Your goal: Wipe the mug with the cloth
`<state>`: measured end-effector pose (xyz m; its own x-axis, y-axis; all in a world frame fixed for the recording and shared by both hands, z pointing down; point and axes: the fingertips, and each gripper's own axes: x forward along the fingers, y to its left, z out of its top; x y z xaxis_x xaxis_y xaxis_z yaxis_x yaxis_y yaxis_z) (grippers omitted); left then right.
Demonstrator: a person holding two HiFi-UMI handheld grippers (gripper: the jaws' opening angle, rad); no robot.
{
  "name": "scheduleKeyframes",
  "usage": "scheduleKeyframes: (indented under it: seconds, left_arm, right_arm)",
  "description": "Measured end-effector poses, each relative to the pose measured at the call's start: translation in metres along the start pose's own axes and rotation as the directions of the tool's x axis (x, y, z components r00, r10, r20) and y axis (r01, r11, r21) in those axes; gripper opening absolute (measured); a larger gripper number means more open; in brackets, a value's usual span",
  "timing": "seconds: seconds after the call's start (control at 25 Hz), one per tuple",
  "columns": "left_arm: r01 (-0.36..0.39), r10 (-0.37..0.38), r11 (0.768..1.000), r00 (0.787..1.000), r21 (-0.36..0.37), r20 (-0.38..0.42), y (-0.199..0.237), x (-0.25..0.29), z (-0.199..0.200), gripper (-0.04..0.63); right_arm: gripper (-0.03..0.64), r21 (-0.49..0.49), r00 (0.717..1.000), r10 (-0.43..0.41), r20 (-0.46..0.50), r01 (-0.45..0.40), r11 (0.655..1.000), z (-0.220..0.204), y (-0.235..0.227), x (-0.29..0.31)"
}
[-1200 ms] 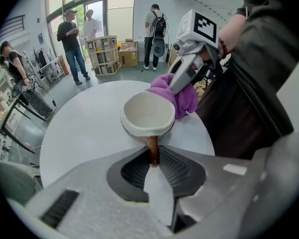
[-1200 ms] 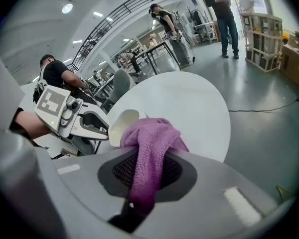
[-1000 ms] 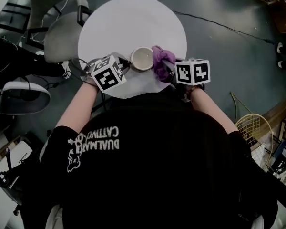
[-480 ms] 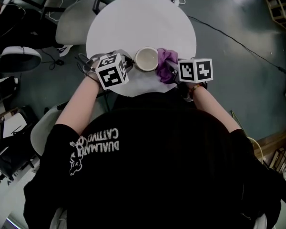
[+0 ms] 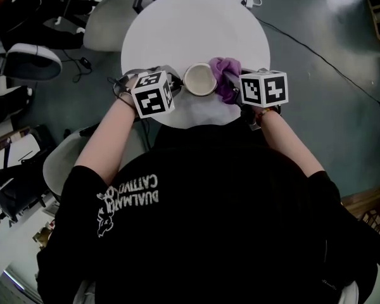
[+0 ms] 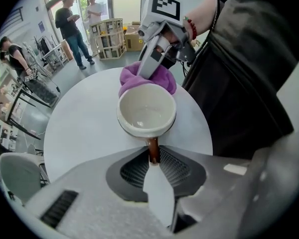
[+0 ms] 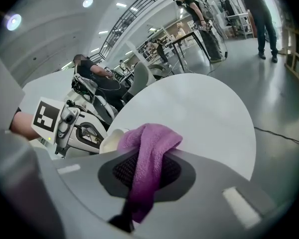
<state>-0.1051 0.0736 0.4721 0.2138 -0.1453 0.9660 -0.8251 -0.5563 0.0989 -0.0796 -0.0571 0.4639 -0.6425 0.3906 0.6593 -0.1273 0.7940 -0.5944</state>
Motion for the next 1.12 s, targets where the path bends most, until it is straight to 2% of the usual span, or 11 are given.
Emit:
scheduleKeyframes:
  seconds: [0.16, 0.28, 0.4, 0.56, 0.68, 0.84, 0.96, 1.04, 1.12]
  left_arm:
    - [0.02, -0.019, 0.999, 1.0, -0.035, 0.017, -0.004, 0.0, -0.001, 0.071]
    - [0.019, -0.019, 0.999, 1.0, -0.028, -0.001, -0.008, -0.002, 0.0, 0.075]
    - [0.026, -0.026, 1.0, 0.999, -0.018, -0.019, -0.011, -0.002, 0.002, 0.077]
    - [0.028, -0.029, 0.999, 0.999, -0.017, -0.022, -0.014, -0.002, 0.004, 0.077]
    - [0.035, -0.036, 0.999, 0.999, -0.016, -0.024, -0.012, -0.002, 0.005, 0.078]
    - [0.043, -0.044, 0.999, 0.999, -0.017, -0.029, -0.009, -0.001, 0.004, 0.083]
    - [0.042, -0.042, 0.999, 0.998, -0.019, -0.039, -0.011, 0.002, 0.006, 0.086]
    - [0.042, -0.043, 0.999, 0.998, -0.032, -0.039, -0.012, 0.003, 0.006, 0.086]
    - [0.033, -0.035, 0.998, 0.999, -0.05, -0.032, -0.009, 0.003, 0.002, 0.08]
  right_arm:
    - [0.048, -0.019, 1.0, 0.019, 0.0, -0.019, 1.0, 0.007, 0.002, 0.007]
    - [0.046, -0.046, 0.999, 0.023, -0.022, -0.024, 0.999, 0.01, 0.004, 0.007]
    - [0.046, -0.143, 0.998, 0.022, -0.056, -0.03, 0.989, 0.014, 0.007, 0.007]
    - [0.044, -0.287, 0.994, 0.015, -0.108, -0.045, 0.957, 0.021, 0.012, 0.008]
    - [0.044, -0.351, 0.989, 0.0, -0.148, -0.053, 0.935, 0.028, 0.013, 0.014]
    - [0.043, -0.383, 0.986, -0.014, -0.168, -0.052, 0.922, 0.037, 0.013, 0.024]
    - [0.041, -0.38, 0.983, 0.005, -0.186, -0.077, 0.922, 0.039, 0.016, 0.028]
    - [0.04, -0.417, 0.976, 0.006, -0.217, -0.098, 0.904, 0.038, 0.021, 0.03]
    - [0.04, -0.507, 0.962, -0.022, -0.273, -0.124, 0.853, 0.038, 0.025, 0.032]
